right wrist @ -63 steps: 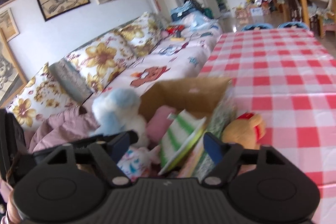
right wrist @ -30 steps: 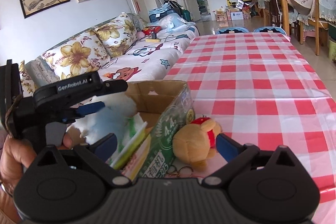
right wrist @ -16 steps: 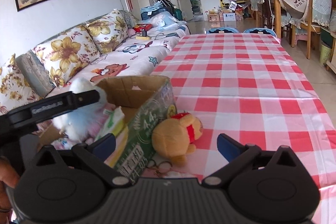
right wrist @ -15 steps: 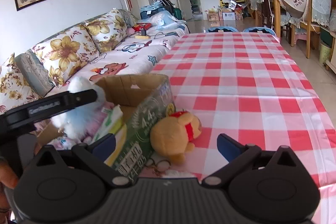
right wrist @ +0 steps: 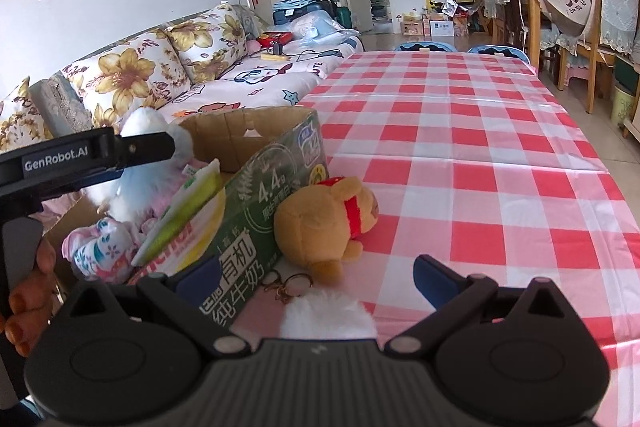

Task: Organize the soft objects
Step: 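Move both tools back from the box toward the teddy bear and pompom, then grasp the white fluffy pompom with the right tool while the left tool moves toward the brown teddy bear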

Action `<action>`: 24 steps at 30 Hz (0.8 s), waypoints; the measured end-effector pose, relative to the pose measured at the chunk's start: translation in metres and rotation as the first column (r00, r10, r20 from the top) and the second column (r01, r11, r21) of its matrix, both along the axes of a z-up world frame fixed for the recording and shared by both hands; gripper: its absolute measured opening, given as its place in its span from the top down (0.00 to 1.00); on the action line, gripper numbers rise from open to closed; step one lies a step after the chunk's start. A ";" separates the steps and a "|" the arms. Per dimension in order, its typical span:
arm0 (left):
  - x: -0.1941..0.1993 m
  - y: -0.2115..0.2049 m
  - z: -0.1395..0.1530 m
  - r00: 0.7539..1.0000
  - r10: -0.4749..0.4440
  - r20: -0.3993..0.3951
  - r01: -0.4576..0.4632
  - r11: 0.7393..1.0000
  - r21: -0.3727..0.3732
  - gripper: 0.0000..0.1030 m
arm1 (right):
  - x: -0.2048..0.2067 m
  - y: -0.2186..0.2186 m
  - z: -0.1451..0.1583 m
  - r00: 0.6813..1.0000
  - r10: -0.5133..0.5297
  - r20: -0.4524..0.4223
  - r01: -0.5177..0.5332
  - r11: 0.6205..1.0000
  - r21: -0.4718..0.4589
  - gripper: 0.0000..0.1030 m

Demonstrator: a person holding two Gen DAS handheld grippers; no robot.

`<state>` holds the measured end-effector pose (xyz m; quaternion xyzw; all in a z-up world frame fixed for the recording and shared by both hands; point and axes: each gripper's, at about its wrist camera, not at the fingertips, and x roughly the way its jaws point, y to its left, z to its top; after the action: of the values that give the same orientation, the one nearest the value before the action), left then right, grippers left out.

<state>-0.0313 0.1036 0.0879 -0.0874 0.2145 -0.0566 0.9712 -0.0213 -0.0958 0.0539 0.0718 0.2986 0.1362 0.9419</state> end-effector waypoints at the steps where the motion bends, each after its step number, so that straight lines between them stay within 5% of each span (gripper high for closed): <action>1: 0.000 0.000 0.000 1.000 0.002 0.001 -0.002 1.000 0.001 0.00 | -0.001 0.000 -0.002 1.000 0.002 0.002 -0.002 1.000 0.006 0.01; 16: -0.009 -0.017 -0.003 0.999 -0.036 0.028 0.034 0.996 0.086 0.00 | 0.003 0.018 -0.032 0.996 0.086 -0.020 -0.087 0.996 -0.031 0.01; 24: -0.008 -0.015 -0.005 0.998 -0.054 0.039 0.050 0.993 0.109 0.00 | 0.011 0.020 -0.046 0.995 0.092 -0.043 -0.095 0.992 -0.078 0.15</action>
<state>-0.0393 0.0888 0.0827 -0.0278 0.1992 -0.0719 0.9769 -0.0104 -0.0755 0.0080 0.0225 0.3253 0.1668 0.9305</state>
